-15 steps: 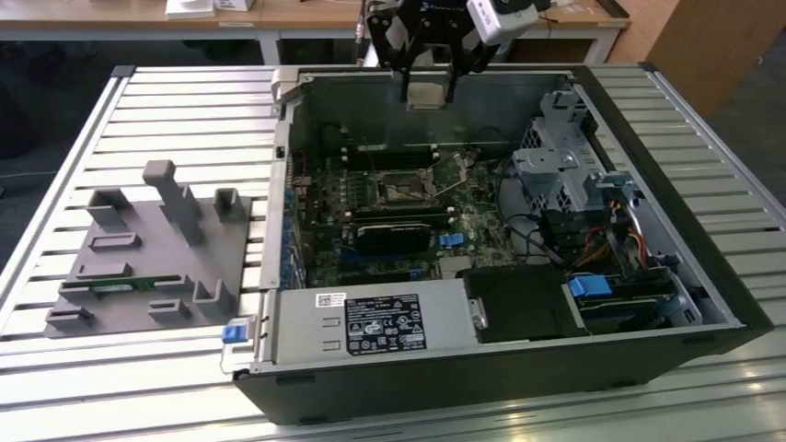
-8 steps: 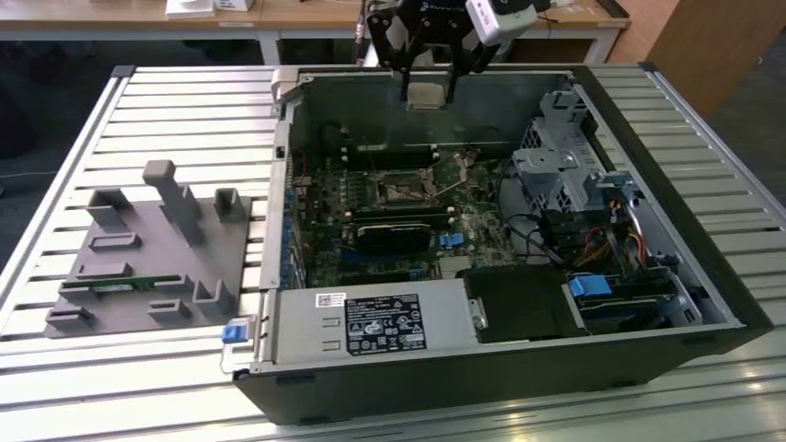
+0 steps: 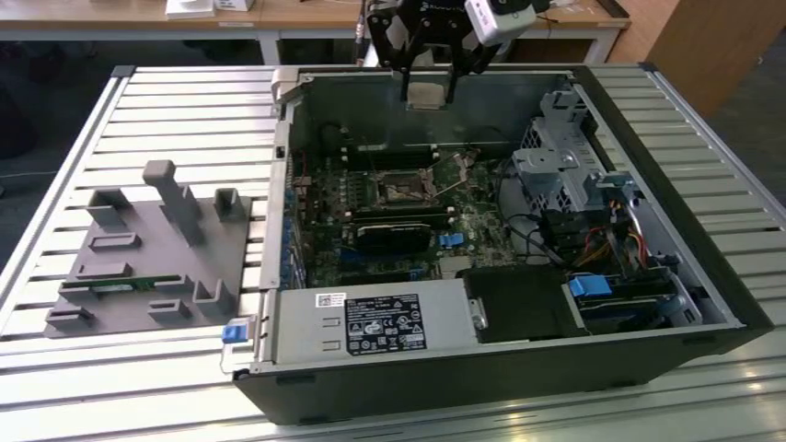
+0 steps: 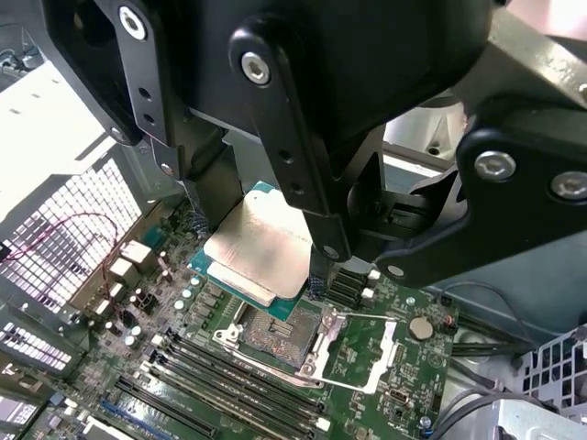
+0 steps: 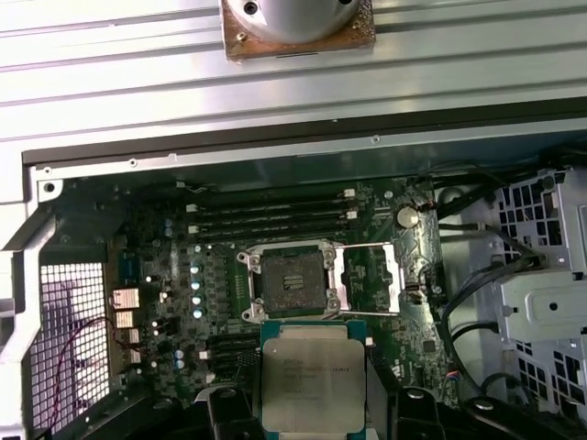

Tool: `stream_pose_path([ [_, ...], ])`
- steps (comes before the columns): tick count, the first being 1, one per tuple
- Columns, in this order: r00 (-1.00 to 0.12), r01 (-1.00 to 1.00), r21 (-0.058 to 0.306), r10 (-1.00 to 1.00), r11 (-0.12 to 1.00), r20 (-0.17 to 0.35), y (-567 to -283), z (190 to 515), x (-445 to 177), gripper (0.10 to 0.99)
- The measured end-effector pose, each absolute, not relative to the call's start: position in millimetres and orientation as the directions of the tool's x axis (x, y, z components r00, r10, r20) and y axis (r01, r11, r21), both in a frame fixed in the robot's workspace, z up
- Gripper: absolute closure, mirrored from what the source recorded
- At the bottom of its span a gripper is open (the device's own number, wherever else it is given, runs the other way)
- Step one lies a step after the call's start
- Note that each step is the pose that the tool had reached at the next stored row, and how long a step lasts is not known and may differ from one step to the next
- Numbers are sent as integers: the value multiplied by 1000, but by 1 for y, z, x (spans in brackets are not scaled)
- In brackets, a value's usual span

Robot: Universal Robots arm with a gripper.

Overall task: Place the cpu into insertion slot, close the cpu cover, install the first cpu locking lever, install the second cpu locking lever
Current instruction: 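Place the cpu into insertion slot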

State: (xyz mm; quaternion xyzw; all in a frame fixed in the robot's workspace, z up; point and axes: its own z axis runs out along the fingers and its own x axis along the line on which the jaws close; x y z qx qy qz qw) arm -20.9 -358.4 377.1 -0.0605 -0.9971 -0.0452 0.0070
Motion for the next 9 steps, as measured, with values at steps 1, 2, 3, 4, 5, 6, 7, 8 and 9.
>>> stream_pose_path([
  [1,-992,123,89,122,988,19,-358,377,-21,545],
  [2,-992,126,89,125,988,19,-358,377,-21,545],
  [3,-992,128,89,127,988,19,-358,377,-21,545],
  [4,-991,130,89,129,987,19,-358,377,-21,545],
  [5,-991,132,89,130,987,19,-358,377,-21,545],
  [6,-991,133,89,132,987,19,-358,377,-21,545],
  [7,-991,135,89,134,987,19,-358,377,-21,545],
  [8,-991,137,89,135,987,19,-358,377,-21,545],
  [9,-990,138,89,137,986,19,-358,377,-21,545],
])
